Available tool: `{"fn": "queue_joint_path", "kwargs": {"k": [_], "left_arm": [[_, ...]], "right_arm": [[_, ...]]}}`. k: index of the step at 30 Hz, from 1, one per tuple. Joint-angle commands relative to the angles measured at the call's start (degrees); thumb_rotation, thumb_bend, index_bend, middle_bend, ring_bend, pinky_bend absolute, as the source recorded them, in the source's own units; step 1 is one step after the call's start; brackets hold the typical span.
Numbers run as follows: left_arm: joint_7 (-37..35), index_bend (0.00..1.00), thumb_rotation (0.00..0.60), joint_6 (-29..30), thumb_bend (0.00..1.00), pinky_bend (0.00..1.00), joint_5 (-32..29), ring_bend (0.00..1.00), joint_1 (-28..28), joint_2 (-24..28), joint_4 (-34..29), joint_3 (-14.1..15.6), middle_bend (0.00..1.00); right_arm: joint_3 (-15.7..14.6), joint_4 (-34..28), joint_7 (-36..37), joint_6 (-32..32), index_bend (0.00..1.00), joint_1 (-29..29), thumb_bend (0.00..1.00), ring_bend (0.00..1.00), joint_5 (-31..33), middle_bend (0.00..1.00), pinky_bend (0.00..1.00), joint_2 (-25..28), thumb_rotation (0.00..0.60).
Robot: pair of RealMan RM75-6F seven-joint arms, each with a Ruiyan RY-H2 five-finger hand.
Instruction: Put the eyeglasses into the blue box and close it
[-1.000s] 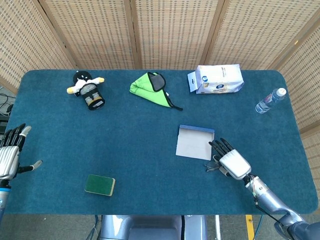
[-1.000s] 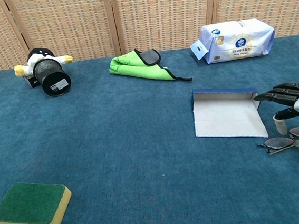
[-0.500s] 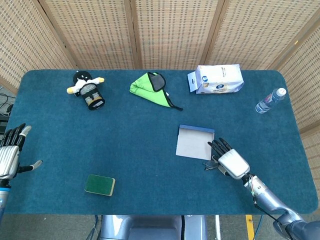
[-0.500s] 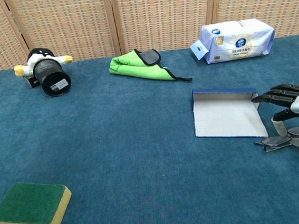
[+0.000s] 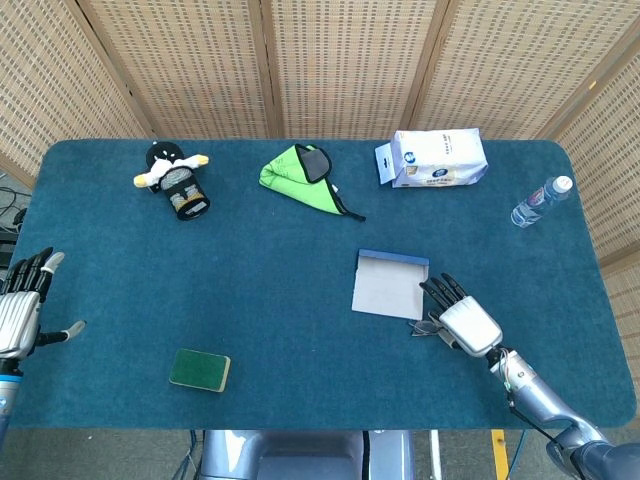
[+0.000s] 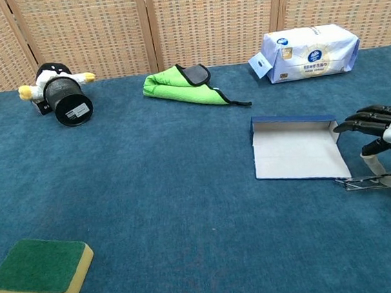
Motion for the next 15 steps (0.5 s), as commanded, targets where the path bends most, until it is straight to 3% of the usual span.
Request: {"fn": "queue_joint_path", "kwargs": {"k": [1,15], "left_arm": [[0.0,0.0,0.6,0.0,0.0,0.0,0.0,0.0,0.0,0.0,0.0,0.0,0.0],[-0.2,0.0,0.6,0.0,0.0,0.0,-0.1,0.0,0.0,0.2,0.0,0.0,0.0]], "right_arm": [[0.1,0.2,0.2,0.8,0.61,0.0,0.47,0.0,-0.1,0.11,0.05,-0.1,0.6],[1.8,-1.5,-1.1,3.6,0.63,1.1,0.47,0.0,0.1,0.13,0.06,0.3,0.6]]}}
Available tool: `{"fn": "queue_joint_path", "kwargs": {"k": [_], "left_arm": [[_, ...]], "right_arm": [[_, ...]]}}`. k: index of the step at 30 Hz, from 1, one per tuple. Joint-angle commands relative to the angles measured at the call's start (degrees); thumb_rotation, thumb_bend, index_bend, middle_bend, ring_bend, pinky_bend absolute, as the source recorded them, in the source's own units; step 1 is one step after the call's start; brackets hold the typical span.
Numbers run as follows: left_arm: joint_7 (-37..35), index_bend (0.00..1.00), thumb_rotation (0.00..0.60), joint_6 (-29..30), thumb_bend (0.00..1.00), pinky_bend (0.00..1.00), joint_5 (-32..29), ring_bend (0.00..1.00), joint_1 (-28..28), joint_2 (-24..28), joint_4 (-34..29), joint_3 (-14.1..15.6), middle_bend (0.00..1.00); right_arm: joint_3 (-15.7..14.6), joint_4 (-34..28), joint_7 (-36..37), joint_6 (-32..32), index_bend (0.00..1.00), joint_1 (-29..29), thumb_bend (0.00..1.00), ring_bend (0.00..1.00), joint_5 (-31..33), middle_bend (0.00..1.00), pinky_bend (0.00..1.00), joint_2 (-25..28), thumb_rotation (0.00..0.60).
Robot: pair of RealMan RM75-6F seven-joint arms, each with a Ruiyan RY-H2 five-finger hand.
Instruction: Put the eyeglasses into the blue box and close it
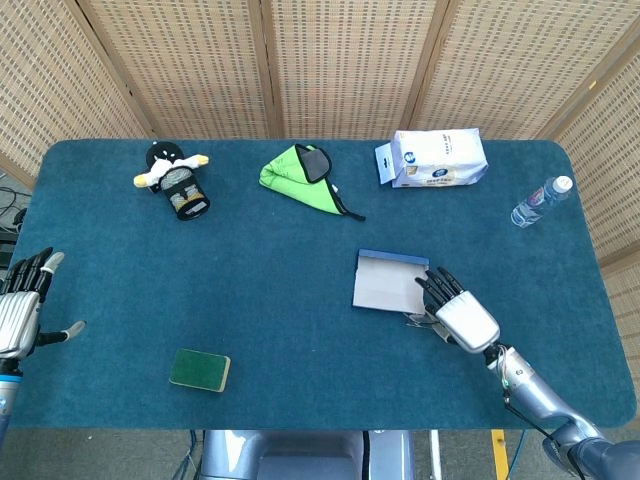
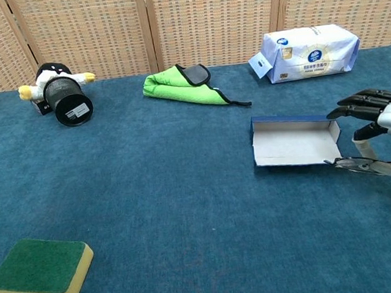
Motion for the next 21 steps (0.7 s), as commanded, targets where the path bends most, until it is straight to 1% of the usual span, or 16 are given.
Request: {"fn": "queue_joint_path", "kwargs": {"k": [1,11,17,21], "left_arm": [[0.0,0.0,0.6,0.0,0.0,0.0,0.0,0.0,0.0,0.0,0.0,0.0,0.0],[-0.1,0.0,0.6,-0.1,0.0,0.0,-0.1,0.0,0.0,0.0,0.2,0.0,0.0],[0.0,0.0,0.6,-0.1,0.0,0.0,0.0,0.0,0.0,-0.1,0.2,0.1,0.0],[0.0,0.0,0.6,0.0,0.0,0.0,-0.2,0.0,0.0,-0.1,0.1,0.0,0.0]], "right_arm": [[0.5,-0.7,-0.3,0.1,0.63,0.4,0.47,0.0,0.3,0.13,0.06,0.3,0.6],[1.3,-4.7,-3.0,1.7,0.63,1.2,0.47,0.0,-0.1,0.14,0.07,2.8,0.6],[2.3,-6.8,-5.1,-0.8,0.63,2.8,0.47,0.0,0.7,0.14,0.07,3.0,0.6],[3.7,-8.8,-7.3,-2.8,0.64,4.4,0.47,0.0,1.6,0.15,0.07,2.5,0.6]]}}
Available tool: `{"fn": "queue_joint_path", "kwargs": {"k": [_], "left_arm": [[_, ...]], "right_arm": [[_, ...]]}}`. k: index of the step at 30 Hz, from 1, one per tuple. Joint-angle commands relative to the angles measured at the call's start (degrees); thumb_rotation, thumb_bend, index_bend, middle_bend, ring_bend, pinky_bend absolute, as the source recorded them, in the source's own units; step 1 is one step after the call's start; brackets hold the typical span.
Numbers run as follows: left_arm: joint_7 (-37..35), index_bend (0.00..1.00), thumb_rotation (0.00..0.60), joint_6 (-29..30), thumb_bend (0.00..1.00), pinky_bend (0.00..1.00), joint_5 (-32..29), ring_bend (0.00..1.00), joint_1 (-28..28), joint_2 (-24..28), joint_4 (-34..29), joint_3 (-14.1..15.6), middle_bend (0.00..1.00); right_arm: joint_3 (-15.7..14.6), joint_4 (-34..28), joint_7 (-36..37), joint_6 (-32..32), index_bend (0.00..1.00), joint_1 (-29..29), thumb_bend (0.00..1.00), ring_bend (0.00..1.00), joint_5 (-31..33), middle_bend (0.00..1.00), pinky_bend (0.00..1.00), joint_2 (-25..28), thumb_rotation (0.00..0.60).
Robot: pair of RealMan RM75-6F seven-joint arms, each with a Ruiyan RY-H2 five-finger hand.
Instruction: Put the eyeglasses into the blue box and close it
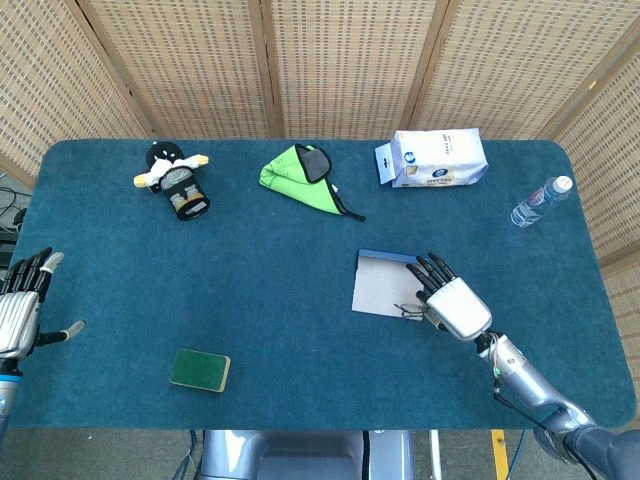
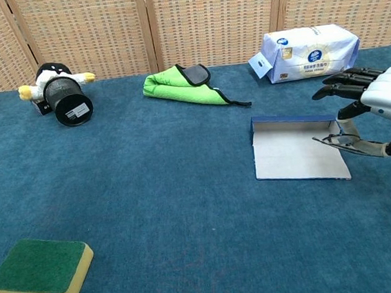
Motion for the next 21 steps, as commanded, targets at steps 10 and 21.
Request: {"fn": "queue_joint_path", "kwargs": {"k": [10,21], "left_arm": [[-0.2,0.0,0.6,-0.1,0.0,0.0,-0.1,0.0,0.0,0.1,0.0,0.0,0.0],[-0.7,0.0,0.6,-0.2,0.0,0.0,-0.2,0.0,0.1,0.4,-0.1,-0.1,0.0]], "right_arm": [[5.3,-4.7,-9.5,-7.3,0.64,5.0,0.47,0.0,4.5,0.16,0.07,-2.0,0.6],[8.8,-6.8,-17.8,-13.7,0.64,7.1,0.5,0.0,10.6,0.17,0.09,-4.2,0.6]]}}
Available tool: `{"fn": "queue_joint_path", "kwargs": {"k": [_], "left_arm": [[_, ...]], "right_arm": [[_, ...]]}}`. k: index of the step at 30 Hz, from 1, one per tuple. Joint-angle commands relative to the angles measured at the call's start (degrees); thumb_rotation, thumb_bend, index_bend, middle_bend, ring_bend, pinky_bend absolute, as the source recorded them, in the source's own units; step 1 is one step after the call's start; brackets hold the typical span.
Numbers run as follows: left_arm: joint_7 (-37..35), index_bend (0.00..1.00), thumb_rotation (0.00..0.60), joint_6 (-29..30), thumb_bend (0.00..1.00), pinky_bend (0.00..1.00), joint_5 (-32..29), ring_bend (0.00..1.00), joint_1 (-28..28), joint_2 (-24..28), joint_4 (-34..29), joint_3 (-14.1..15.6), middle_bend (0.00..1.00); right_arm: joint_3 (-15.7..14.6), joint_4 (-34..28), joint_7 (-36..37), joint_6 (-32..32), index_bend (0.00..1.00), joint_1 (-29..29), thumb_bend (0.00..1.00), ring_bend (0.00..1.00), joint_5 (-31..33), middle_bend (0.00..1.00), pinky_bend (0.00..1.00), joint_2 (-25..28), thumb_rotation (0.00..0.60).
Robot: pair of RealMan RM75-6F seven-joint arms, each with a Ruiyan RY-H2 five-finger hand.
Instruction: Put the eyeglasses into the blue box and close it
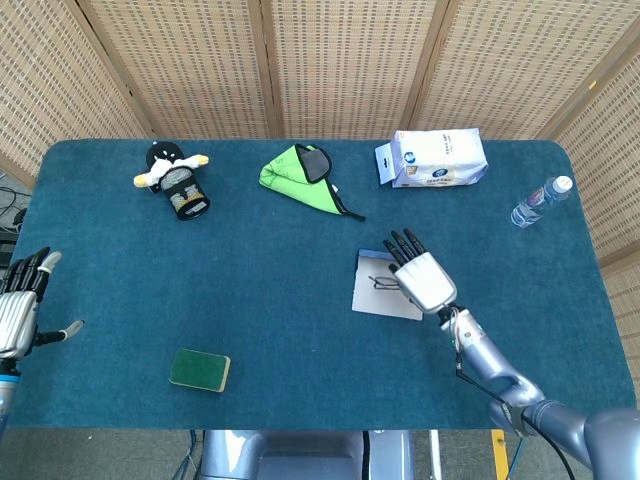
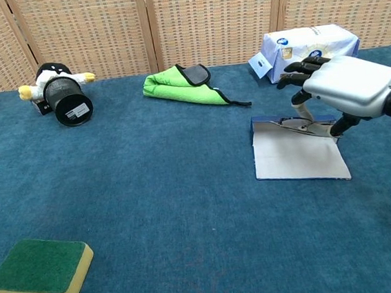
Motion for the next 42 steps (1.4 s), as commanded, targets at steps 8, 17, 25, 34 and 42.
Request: {"fn": "queue_joint_path", "kwargs": {"k": [8,17,25,34,42], "left_arm": [[-0.3,0.0,0.6,0.0,0.0,0.0,-0.1,0.0,0.0,0.1,0.0,-0.1,0.0],[-0.1,0.0,0.6,-0.1,0.0,0.0,-0.1,0.0,0.0,0.1,0.0,0.0,0.0],[-0.5,0.0,0.6,-0.2,0.0,0.0,-0.4,0.0,0.0,0.2,0.2,-0.1,0.0],[-0.5,0.0,0.6,-0.1,0.0,0.0,-0.4,0.0,0.1,0.3,0.1,-0.2,0.0],[-0.5,0.0,0.6,-0.2,0.0,0.0,-0.3,0.0,0.1,0.2,0.1,-0.1,0.0]], "right_arm": [[1.8,2.3,-5.8,-3.4,0.64,1.8,0.51,0.0,3.5,0.17,0.1,-3.2,0.6],[2.6,5.2,-10.6,-5.1,0.64,2.5,0.5,0.0,6.0,0.17,0.12,-5.8,0.6],[3.6,8.1,-13.7,-6.5,0.64,2.6,0.5,0.0,9.1,0.17,0.12,-8.5,0.6],[4.0,7.4,-13.4,-6.4,0.48,2.4,0.41,0.0,10.5,0.09,0.12,-8.8,0.6],[4.9,6.3,-14.1,-5.9,0.26,2.3,0.36,0.0,11.9,0.0,0.12,-8.7,0.6]]}}
